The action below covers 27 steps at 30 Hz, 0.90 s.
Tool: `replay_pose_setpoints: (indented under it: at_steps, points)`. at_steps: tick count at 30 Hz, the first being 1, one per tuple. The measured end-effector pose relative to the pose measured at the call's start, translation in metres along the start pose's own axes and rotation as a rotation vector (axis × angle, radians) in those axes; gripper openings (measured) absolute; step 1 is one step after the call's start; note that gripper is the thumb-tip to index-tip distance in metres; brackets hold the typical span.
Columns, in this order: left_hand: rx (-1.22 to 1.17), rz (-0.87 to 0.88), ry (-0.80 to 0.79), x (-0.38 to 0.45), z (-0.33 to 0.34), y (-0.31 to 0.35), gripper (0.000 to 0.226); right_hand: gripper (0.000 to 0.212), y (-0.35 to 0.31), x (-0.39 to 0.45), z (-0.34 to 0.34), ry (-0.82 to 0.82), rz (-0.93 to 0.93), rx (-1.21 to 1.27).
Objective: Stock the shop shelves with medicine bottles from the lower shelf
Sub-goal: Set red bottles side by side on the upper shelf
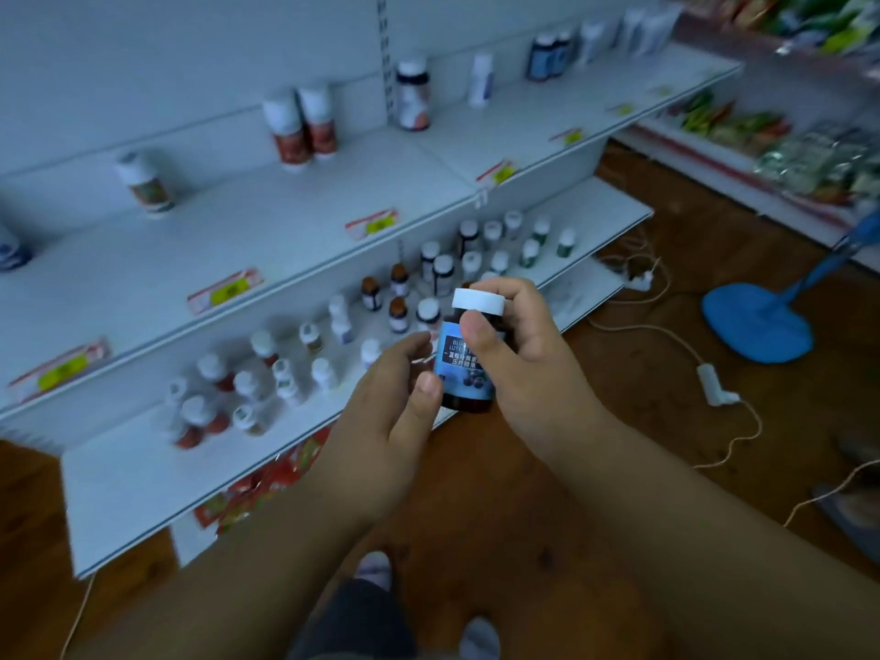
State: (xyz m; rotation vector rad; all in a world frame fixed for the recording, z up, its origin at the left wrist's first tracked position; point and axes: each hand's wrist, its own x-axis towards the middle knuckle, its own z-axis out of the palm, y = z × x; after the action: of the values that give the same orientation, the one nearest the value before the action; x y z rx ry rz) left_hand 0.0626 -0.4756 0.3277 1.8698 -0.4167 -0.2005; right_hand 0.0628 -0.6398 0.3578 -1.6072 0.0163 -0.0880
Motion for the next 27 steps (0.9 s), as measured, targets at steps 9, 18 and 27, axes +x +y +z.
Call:
replay_pose_setpoints:
  at_steps: [9,18,27]
  points:
    - [0.142,0.124,-0.100,0.171,0.023,0.018,0.097,0.029,-0.025,0.118,-0.095,0.229,-0.095,-0.094]
    - [0.135,0.223,-0.260,0.328,0.116,0.060,0.083,0.030,-0.030,0.205,-0.228,0.379,-0.150,-0.215]
    - [0.182,0.127,-0.115,0.458,0.213,0.080,0.085,0.024,-0.020,0.321,-0.376,0.140,-0.153,-0.343]
